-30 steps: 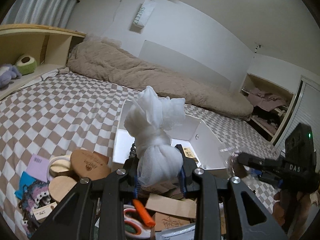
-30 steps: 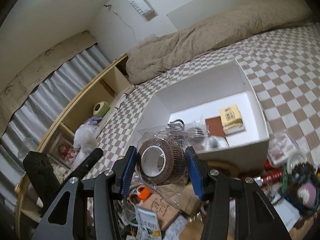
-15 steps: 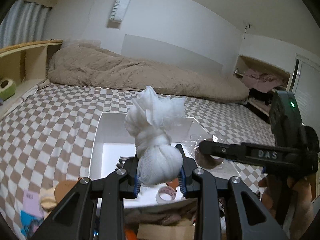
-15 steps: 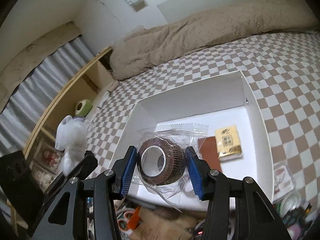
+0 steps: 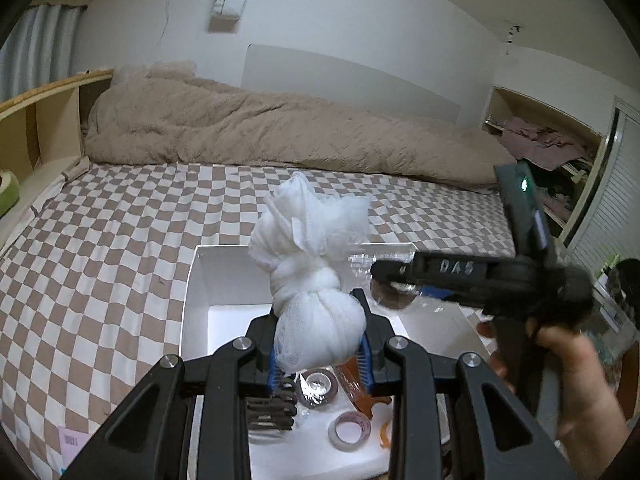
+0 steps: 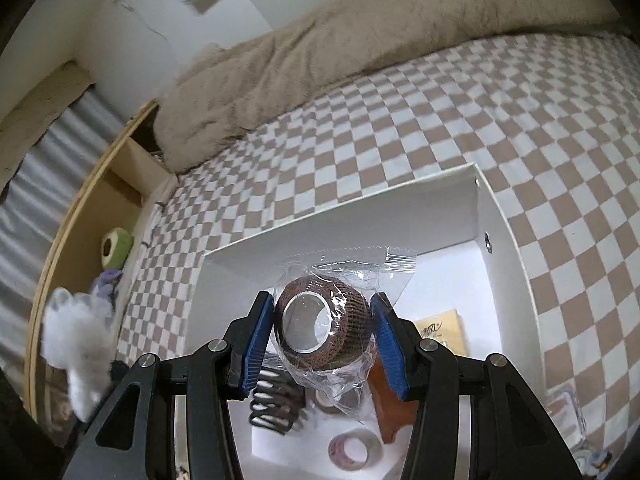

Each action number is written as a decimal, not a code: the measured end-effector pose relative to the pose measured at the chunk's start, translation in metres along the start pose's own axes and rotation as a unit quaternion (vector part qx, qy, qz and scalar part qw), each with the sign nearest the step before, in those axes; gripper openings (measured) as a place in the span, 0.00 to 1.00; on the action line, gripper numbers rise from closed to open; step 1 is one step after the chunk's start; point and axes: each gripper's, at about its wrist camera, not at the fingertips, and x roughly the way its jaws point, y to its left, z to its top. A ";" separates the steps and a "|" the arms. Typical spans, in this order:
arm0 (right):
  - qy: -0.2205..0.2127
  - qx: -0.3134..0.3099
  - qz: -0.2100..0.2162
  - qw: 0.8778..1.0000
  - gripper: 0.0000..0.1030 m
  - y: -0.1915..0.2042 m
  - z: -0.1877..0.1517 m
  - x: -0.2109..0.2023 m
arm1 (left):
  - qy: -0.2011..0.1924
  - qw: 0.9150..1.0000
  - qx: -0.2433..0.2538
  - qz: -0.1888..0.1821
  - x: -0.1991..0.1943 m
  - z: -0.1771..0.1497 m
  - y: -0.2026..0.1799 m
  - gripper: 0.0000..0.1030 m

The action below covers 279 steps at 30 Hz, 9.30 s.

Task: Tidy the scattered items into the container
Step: 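Open both grippers to drop the mesh bundle and bandage roll into the box, then withdraw both grippers from the box back toward the clutter, then lower both grippers toward the crocheted items in the clutter pile, then close the left gripper on a crocheted piece while the right gripper grasps another crocheted piece, then lift and carry both crocheted pieces over the white box with both grippers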

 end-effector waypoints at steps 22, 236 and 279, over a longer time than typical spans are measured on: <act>0.019 -0.005 0.012 1.000 0.81 -0.023 0.000 0.006 | 0.087 0.994 -0.017 0.057 0.080 0.006 0.002 0.29; -0.099 0.027 -0.162 0.981 0.27 -0.125 -0.162 -0.265 | 0.123 0.952 -0.138 0.244 -0.229 -0.148 0.173 0.08; -0.197 -0.036 -0.104 0.974 0.26 -0.020 -0.099 -0.372 | 0.014 0.985 -0.082 0.149 -0.290 0.018 0.019 0.08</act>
